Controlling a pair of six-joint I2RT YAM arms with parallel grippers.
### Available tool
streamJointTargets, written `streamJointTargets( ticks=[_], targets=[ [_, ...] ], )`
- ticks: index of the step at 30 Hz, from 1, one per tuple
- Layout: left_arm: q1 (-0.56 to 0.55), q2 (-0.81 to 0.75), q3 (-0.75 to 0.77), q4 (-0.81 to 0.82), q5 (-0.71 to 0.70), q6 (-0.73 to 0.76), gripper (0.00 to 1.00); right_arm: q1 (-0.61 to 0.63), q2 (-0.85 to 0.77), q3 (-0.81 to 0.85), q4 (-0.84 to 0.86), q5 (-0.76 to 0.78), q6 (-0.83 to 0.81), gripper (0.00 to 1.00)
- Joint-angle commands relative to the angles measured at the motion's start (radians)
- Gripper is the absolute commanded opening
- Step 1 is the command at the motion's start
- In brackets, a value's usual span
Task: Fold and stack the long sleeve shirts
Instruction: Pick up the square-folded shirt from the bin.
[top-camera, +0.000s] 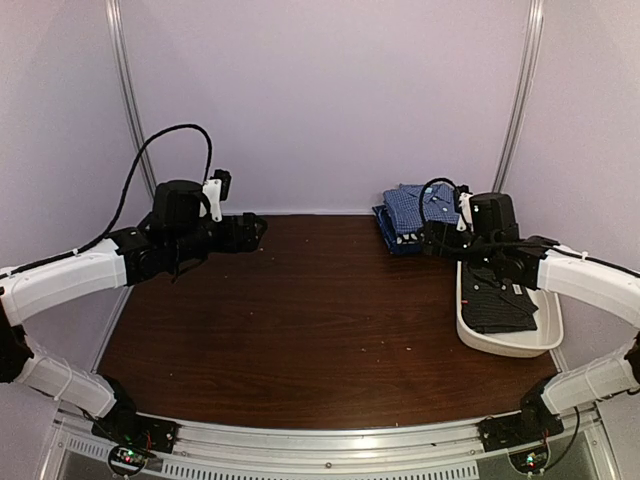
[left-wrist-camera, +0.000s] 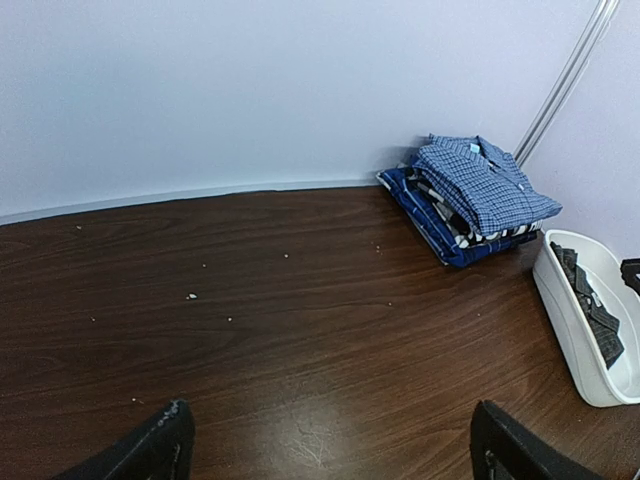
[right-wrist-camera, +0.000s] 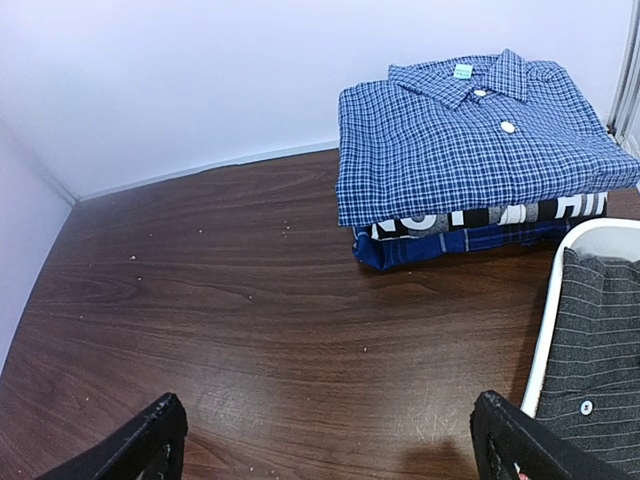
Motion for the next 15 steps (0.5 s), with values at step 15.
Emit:
streamJointTargets(
  ticks=[15],
  targets=[
    [-0.002,0.0,0.024,0.01,-0.012,-0.004,0.98,-0.049,0.016,-0.012,-0.001,0.101,0.044,1.0]
  ],
)
